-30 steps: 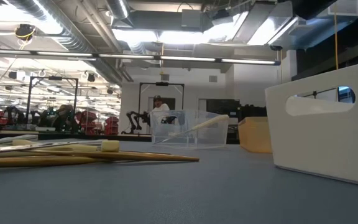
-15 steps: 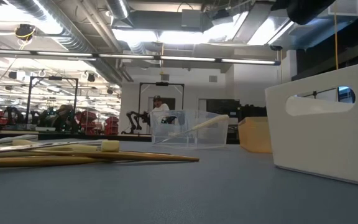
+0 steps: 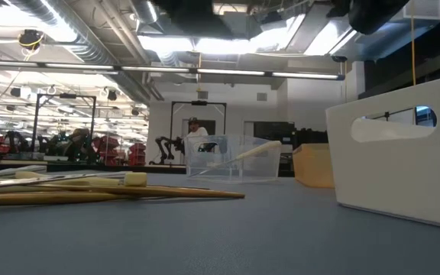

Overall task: Sort silverware by color (type)
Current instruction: Put the yellow knife into the transparent bin

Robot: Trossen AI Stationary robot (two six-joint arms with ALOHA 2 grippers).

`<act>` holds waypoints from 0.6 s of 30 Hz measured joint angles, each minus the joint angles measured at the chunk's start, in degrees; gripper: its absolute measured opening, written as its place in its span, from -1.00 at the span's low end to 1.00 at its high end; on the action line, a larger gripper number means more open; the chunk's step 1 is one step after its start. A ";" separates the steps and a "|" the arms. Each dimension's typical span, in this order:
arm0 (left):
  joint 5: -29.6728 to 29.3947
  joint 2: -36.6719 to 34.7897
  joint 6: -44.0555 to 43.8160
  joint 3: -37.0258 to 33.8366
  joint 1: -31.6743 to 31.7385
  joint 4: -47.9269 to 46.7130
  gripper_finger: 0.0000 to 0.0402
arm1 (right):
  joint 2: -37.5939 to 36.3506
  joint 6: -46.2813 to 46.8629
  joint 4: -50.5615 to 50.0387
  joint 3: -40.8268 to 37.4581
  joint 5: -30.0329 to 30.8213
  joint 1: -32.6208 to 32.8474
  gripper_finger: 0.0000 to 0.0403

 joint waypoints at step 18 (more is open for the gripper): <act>13.90 0.00 -32.12 0.00 -0.06 -32.46 -0.05 | -0.20 -2.94 -14.94 -1.54 -9.51 -13.28 -0.85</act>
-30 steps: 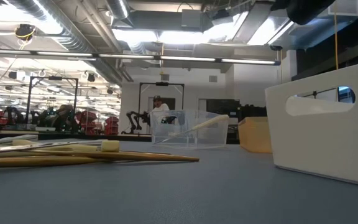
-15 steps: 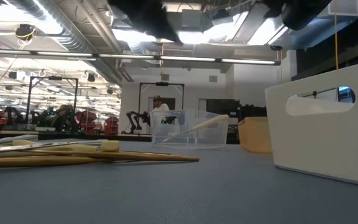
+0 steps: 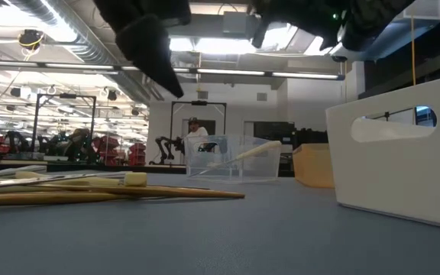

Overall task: Sort silverware by color (type)
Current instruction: Put the yellow knife into the transparent bin

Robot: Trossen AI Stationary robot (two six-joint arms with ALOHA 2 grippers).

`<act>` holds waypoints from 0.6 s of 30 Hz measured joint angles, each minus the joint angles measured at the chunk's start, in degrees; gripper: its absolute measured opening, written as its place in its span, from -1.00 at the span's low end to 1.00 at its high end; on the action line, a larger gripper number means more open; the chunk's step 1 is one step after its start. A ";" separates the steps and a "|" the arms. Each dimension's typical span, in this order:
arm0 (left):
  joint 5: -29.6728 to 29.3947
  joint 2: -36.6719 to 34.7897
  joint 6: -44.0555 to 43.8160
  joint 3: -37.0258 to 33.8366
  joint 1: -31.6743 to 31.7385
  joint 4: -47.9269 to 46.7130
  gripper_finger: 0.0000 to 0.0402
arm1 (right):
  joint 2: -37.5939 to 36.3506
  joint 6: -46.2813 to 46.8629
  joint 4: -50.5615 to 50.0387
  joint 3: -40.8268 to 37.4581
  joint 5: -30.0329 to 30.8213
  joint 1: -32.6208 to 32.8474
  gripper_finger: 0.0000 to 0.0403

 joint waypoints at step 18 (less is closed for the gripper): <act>1.19 0.00 -3.23 0.00 -1.34 -2.22 -0.05 | -3.50 3.68 1.06 -15.68 5.17 -13.16 -0.85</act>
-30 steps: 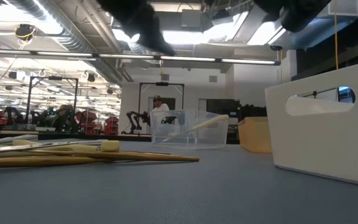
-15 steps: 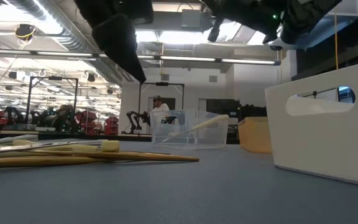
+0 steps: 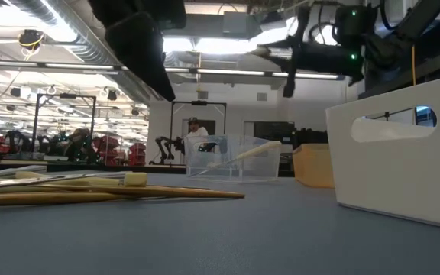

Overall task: Sort silverware by color (type)
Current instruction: Put the yellow knife into the transparent bin

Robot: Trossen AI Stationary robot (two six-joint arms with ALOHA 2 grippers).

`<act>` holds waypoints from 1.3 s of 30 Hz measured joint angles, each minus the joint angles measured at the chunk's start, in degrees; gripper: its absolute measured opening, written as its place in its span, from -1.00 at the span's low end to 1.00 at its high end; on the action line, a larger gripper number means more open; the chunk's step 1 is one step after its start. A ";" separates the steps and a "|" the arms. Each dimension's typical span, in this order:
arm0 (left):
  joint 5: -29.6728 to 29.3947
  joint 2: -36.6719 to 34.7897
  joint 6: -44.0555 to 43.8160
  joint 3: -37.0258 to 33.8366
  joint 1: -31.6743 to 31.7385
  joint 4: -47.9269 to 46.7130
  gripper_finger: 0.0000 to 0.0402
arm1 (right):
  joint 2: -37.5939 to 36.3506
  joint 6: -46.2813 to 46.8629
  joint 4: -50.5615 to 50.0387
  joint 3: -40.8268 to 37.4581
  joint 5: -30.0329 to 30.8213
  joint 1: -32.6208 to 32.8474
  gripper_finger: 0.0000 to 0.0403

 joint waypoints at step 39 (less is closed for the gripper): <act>-0.31 0.00 -0.18 0.00 -0.23 0.14 -0.05 | 7.30 -24.46 -14.76 -0.88 34.50 10.48 -0.85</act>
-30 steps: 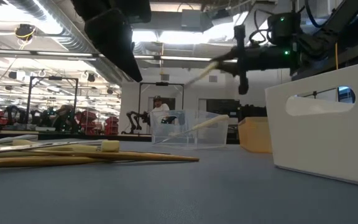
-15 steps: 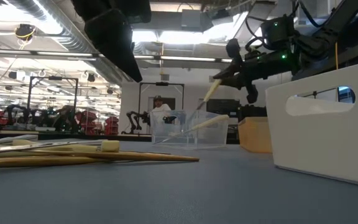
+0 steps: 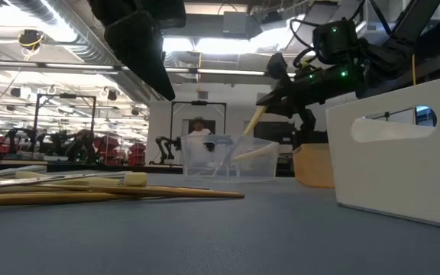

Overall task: Sort silverware by color (type)
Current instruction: Put the yellow knife into the transparent bin

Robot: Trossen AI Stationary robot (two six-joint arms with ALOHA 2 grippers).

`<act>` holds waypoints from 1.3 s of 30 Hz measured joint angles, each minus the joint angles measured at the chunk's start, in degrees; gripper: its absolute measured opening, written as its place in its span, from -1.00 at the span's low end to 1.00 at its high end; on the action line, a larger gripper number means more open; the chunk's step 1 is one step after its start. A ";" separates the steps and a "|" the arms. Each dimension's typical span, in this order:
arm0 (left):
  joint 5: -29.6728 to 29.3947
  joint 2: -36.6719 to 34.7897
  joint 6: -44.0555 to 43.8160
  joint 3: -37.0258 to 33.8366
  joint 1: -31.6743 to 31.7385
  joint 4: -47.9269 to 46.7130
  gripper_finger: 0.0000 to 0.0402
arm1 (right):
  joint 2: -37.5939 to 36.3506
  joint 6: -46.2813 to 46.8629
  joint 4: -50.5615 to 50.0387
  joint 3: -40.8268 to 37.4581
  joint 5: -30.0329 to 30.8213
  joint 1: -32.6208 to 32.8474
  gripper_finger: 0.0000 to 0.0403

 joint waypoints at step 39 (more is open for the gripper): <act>0.00 0.00 0.02 0.00 0.00 0.02 -0.05 | 1.05 -0.39 -2.75 -0.13 -0.77 -0.15 -0.62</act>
